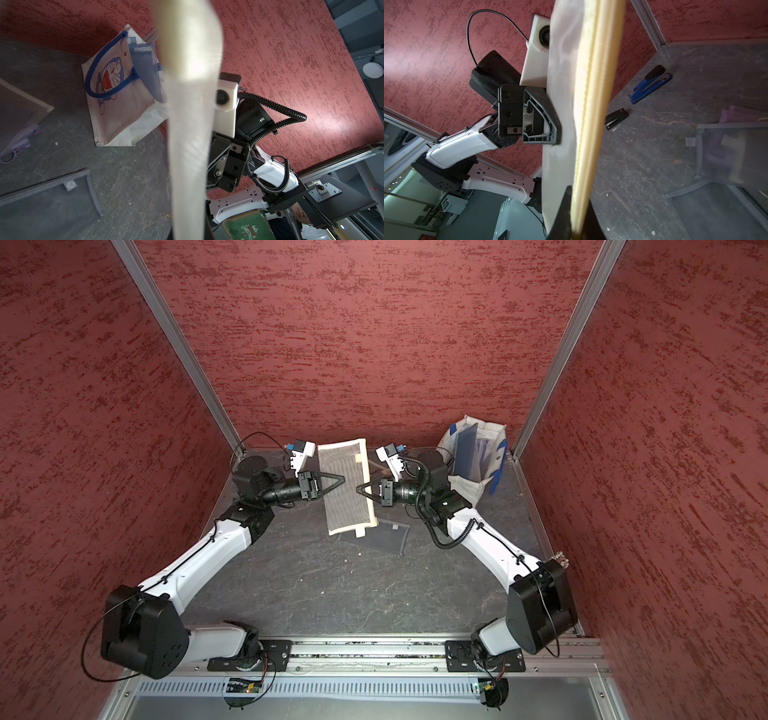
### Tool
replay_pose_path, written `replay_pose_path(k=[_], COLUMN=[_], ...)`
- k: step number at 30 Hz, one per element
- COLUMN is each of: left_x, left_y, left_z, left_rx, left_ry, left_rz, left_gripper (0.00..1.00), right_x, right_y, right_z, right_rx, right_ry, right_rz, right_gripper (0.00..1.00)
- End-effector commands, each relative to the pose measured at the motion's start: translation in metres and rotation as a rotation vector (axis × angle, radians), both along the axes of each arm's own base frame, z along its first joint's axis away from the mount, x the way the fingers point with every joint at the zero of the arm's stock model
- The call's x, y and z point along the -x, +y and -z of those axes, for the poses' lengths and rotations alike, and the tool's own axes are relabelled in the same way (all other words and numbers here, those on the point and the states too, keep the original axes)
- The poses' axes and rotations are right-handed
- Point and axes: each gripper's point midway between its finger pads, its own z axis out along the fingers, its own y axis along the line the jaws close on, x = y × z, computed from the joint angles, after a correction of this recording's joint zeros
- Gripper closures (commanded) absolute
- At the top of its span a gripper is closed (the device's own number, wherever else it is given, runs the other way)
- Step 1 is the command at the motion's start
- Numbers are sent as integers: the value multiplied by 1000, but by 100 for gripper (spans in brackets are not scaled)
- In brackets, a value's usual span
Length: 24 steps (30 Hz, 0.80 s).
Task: Put the pencil pouch into the canvas bag
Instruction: Place the pencil pouch in the canvas bag.
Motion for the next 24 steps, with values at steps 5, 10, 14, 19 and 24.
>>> replay_pose_path(k=[5,10,14,19,24], left_x=[-14,-21,-19,-9,0], left_y=[12,23,19,1,-16], left_z=[8,30,39,46,52], left_rx=[-104,-219,-283,-324,-338], left_ry=[11,59,68,59,57], left_rz=[-146,-270,-283,-253,-212], left_gripper=[17,1,0,1,0], right_x=[-42,-105,-149,-182,-202], right_y=[-43,-114,-184,-244,-282], right_z=[-27,-38,-42,-48,-48], right_rx=[67,270,462,618,719], right_ry=[-53,-64,-39,1,13], right_rz=[217,525,776,940,1016], right_gripper=[100,100,100,100,100])
